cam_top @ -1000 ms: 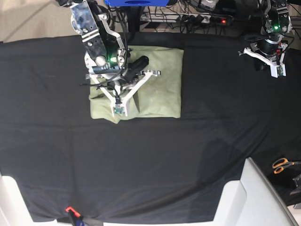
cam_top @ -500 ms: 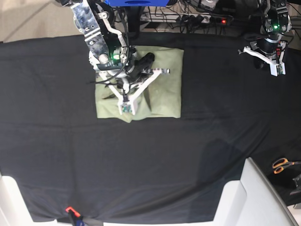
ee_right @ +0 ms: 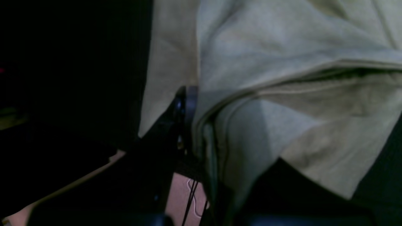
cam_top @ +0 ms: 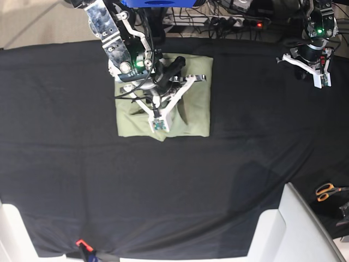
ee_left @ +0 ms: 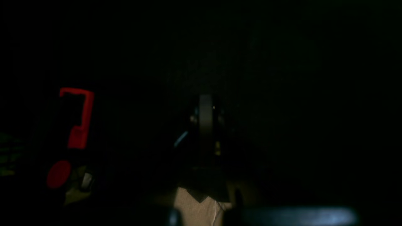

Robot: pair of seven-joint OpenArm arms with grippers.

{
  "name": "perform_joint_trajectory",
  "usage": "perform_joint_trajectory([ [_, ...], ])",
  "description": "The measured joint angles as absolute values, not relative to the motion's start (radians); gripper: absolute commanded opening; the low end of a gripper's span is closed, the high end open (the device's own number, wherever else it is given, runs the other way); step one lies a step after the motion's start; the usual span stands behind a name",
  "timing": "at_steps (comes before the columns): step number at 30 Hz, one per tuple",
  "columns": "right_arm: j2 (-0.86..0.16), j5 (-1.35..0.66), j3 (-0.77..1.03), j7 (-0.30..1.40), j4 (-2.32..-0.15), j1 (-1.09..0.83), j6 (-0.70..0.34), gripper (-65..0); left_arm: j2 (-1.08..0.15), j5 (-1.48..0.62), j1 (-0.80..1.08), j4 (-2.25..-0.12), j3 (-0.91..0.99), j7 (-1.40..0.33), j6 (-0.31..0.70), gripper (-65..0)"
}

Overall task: Fold the T-shirt properly
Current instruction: 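Fold the grasped end over the folded stack with the right gripper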

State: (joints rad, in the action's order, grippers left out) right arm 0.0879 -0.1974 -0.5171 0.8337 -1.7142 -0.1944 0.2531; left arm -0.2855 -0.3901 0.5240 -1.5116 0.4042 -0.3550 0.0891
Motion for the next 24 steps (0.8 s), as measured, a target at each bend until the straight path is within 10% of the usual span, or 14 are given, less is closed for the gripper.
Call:
perform_joint_trajectory([
  [17,0.091,-0.184,-0.522,0.835,-1.68,-0.179,0.201,-63.8,-0.285,-0.39,0.51,-1.507,0.404,-0.359,0.089,-65.0],
  [24,0.096,-0.195,-0.594,0.833,-1.667,-0.156,0.2,-35.3,-0.285,-0.39,0.51,-1.507,0.404,-0.358,0.089,-65.0],
])
